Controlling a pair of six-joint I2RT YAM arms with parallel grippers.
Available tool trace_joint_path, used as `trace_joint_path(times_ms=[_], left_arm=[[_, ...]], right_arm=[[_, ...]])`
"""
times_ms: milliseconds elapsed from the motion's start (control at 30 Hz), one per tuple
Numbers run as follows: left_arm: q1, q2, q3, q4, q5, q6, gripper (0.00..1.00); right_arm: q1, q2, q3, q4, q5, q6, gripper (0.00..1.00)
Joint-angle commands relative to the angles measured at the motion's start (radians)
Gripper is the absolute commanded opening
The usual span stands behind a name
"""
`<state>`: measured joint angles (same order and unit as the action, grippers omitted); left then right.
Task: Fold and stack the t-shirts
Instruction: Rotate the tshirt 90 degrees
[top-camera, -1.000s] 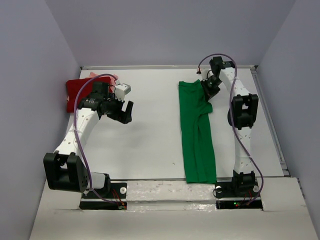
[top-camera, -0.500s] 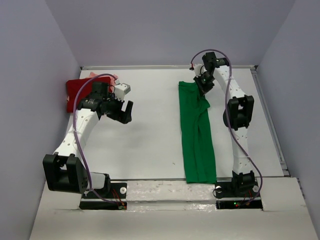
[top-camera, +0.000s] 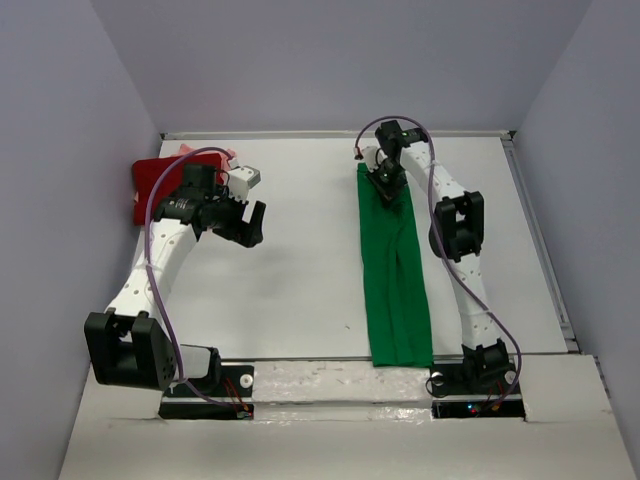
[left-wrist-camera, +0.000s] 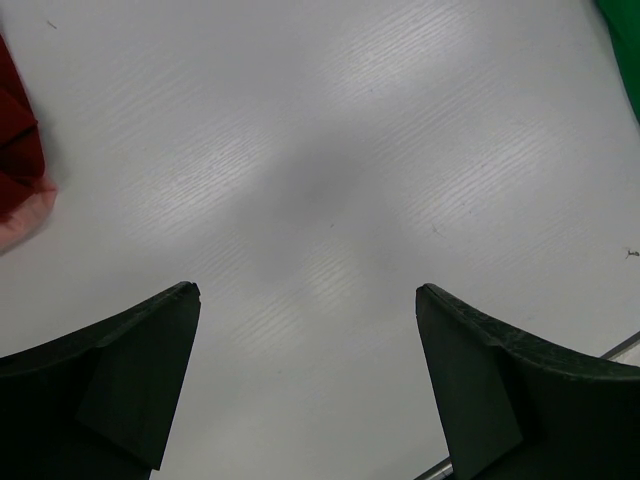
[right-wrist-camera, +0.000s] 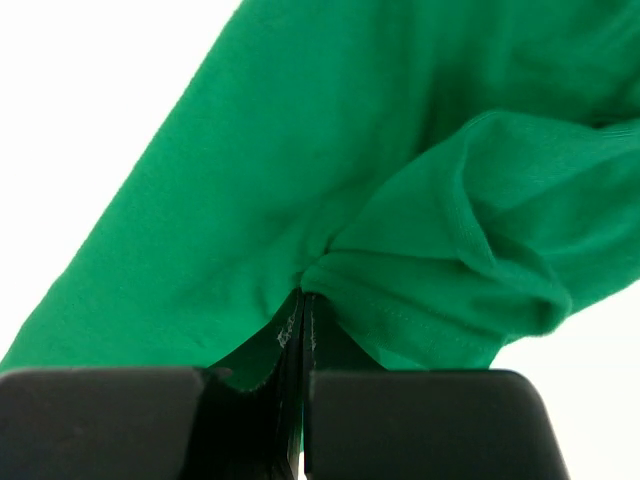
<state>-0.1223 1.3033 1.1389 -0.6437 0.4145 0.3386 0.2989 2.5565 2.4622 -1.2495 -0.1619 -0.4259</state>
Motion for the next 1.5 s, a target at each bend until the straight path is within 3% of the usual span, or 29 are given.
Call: trace_joint_path(times_ms=[0, 267, 1467], left_arm=[[0.009, -0.036, -0.005, 0.004, 0.006, 0.005, 0.99], [0.009, -0.03, 0.002, 0.004, 0.013, 0.005, 0.99], [0.012, -0.038, -0.005, 0.006, 0.012, 0.007, 0.99]], right_arm=[[0.013, -0.015, 0.001, -0.01, 0.022, -0.016, 0.0], [0.013, -0.056, -0.006, -0.002, 0.062, -0.024, 0.0], [0.088, -0.09, 0.027, 0.005, -0.091, -0.053, 0.0]])
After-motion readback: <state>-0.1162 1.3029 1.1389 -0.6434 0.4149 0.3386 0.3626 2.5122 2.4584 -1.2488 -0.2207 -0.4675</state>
